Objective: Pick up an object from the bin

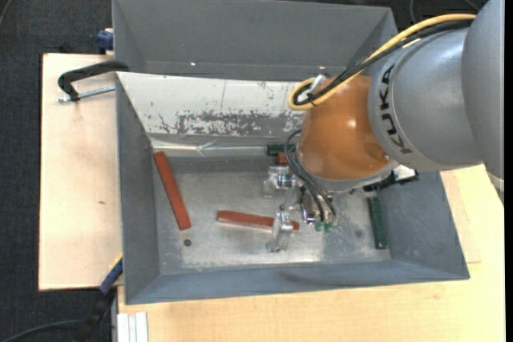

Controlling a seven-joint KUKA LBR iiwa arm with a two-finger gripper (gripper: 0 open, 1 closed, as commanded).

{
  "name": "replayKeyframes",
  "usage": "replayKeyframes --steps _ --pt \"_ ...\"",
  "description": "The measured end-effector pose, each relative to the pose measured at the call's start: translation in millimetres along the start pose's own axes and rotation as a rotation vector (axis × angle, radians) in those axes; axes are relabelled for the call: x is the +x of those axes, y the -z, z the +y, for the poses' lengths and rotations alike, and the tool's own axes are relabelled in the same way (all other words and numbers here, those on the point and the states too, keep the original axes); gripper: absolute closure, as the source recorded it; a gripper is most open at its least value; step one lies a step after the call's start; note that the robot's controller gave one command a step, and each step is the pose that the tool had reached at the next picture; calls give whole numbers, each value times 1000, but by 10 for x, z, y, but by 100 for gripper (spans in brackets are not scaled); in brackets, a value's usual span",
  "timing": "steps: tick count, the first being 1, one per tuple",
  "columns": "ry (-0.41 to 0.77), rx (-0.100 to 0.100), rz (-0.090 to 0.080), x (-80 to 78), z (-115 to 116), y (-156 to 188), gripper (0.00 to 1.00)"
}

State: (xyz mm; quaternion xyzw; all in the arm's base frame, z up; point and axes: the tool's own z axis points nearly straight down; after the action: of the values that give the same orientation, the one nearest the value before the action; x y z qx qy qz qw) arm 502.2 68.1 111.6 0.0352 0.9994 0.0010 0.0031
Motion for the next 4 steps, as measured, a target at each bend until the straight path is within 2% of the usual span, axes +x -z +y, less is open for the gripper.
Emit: replayKeyframes --steps 1,2,3,4 --pt "60 2 11 102 151 -433 0" --pt "59 1 8 99 156 -429 0" --pt "59 1 7 98 156 -429 100" --pt "59 -2 -7 66 167 527 100"
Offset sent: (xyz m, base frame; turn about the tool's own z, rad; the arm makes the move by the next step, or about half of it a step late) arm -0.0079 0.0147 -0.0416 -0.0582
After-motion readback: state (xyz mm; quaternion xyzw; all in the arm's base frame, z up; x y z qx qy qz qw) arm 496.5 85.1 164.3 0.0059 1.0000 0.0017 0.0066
